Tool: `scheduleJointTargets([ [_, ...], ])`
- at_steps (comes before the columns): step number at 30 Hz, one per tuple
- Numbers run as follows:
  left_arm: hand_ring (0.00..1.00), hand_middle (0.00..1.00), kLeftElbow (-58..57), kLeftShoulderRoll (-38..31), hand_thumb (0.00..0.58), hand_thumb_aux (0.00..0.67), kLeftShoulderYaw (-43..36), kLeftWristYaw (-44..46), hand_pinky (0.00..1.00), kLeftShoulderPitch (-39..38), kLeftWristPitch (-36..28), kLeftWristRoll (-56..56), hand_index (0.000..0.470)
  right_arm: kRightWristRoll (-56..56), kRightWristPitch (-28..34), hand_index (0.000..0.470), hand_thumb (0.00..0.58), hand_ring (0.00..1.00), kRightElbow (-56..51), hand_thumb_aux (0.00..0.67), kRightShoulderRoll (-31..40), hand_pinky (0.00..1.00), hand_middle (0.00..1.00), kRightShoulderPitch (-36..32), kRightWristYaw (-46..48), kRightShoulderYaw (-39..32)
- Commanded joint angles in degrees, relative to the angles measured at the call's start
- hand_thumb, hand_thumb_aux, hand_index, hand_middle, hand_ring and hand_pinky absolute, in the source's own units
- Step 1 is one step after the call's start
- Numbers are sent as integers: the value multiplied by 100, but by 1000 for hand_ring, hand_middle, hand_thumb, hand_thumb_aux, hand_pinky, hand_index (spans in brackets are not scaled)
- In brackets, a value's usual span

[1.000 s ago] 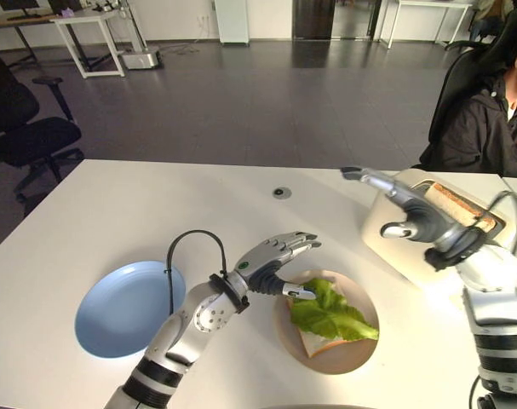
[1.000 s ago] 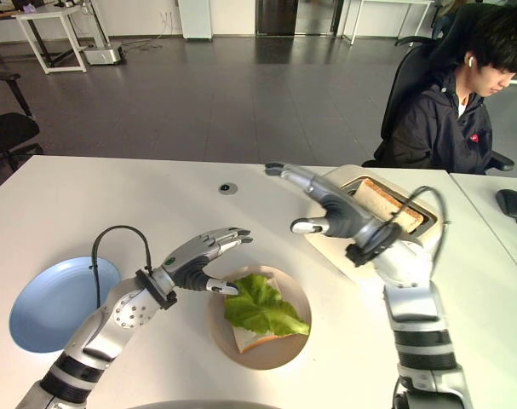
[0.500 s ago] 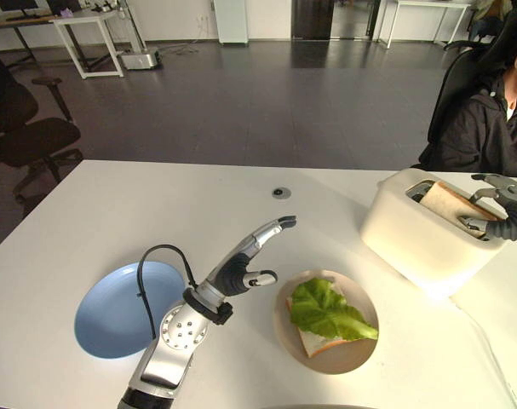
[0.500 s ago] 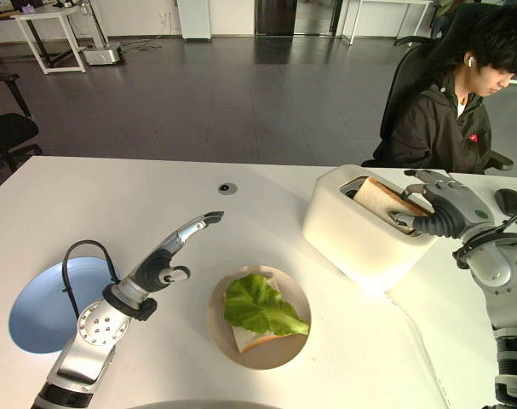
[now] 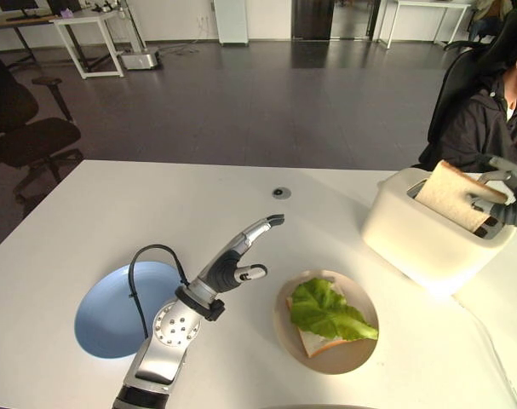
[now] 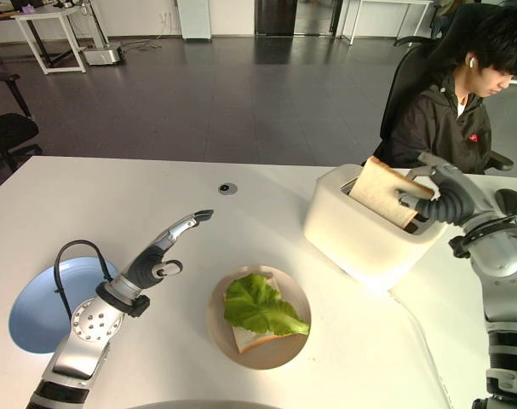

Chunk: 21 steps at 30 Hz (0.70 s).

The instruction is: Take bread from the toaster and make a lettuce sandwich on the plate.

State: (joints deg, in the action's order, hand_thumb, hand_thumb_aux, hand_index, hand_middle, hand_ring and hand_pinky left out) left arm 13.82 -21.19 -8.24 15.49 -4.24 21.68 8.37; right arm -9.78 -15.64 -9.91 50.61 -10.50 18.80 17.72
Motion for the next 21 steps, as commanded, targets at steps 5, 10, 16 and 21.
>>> scheduleJointTargets([
  [5,0,0,111,-162,0,0,231,9,0,52,97,250,0,2908,1351,470,580,0,1007,670,248,0,0,-451,1931,730],
  [10,0,0,574,-353,0,0,441,-91,0,-25,821,610,0,3872,2082,470,580,0,1204,670,221,0,0,-778,3118,211],
  [16,0,0,1201,-321,0,0,636,-379,0,-217,1658,1331,0,3065,1957,470,580,0,1734,670,-444,0,0,-428,3649,-1622],
  [21,0,0,1381,-225,0,0,451,-483,0,-307,2055,2174,0,2409,1783,470,580,0,1539,670,-954,0,0,-416,3757,-2566],
])
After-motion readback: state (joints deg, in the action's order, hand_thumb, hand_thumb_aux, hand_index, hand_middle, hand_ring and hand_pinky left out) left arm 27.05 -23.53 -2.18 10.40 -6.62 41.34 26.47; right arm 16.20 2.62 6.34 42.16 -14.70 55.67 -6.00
